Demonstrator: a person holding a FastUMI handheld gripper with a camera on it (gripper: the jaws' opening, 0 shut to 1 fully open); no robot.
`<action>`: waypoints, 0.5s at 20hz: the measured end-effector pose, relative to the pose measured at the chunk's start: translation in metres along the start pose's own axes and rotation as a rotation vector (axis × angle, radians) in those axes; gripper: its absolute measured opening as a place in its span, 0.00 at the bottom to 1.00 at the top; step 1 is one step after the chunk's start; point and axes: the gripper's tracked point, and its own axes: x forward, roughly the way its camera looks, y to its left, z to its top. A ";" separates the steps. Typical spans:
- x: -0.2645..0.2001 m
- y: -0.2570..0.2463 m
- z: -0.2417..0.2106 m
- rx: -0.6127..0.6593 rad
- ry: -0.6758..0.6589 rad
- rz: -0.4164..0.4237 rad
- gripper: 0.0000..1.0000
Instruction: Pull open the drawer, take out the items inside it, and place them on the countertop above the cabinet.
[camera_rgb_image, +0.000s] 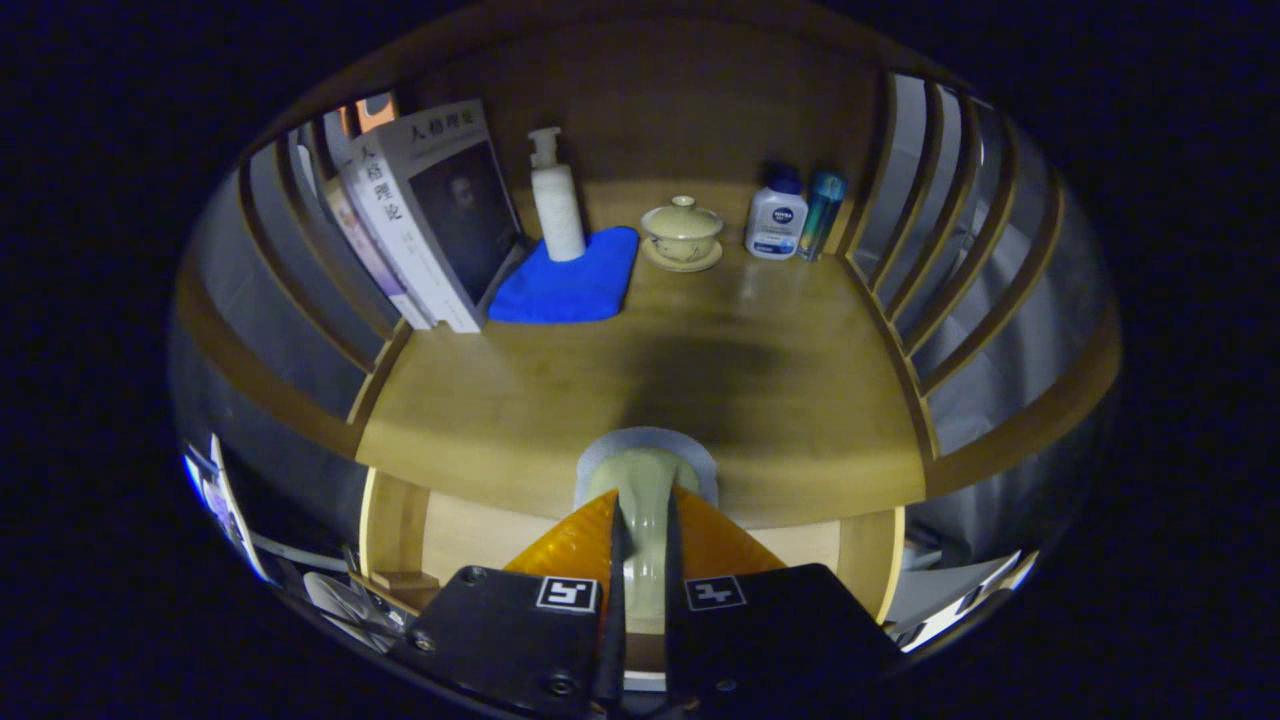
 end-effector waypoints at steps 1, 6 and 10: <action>0.006 0.001 0.005 0.001 0.003 -0.002 0.19; 0.037 -0.003 0.034 0.019 0.044 -0.027 0.19; 0.053 -0.003 0.038 0.005 0.058 -0.036 0.19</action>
